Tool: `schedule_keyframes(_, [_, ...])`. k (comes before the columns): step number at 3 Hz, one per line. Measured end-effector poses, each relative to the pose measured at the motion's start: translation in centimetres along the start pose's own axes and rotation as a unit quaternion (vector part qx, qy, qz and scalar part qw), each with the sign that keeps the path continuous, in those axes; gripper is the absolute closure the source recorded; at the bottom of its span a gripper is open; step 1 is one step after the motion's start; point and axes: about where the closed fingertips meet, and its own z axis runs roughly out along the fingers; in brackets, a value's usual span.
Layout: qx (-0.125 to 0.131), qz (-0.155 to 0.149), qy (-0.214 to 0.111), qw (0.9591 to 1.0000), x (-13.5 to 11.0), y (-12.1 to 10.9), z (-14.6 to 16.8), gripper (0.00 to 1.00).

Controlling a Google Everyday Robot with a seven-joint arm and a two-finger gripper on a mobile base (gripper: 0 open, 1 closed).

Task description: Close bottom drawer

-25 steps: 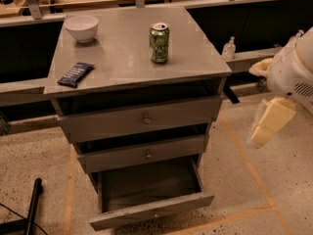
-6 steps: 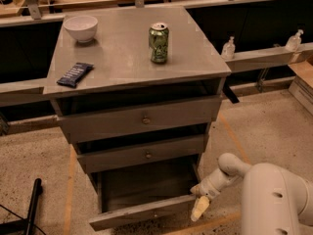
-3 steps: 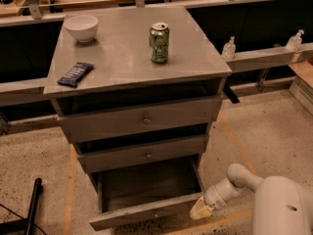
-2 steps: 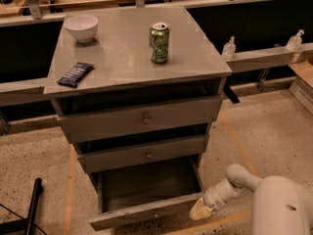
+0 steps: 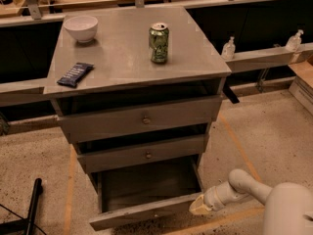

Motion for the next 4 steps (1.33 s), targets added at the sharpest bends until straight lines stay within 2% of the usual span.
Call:
schedule_keyframes(1, [0.011,0.001,0.002,0.9999,0.0,-0.7,0.2,1.0])
schedule_keyframes(2, [0.009,0.003,0.02,0.9998,0.2,-0.9,1.1,1.0])
schedule_keyframes(4, [0.025,-0.009,-0.007,0.9996,2.8,-2.1,4.5,1.0])
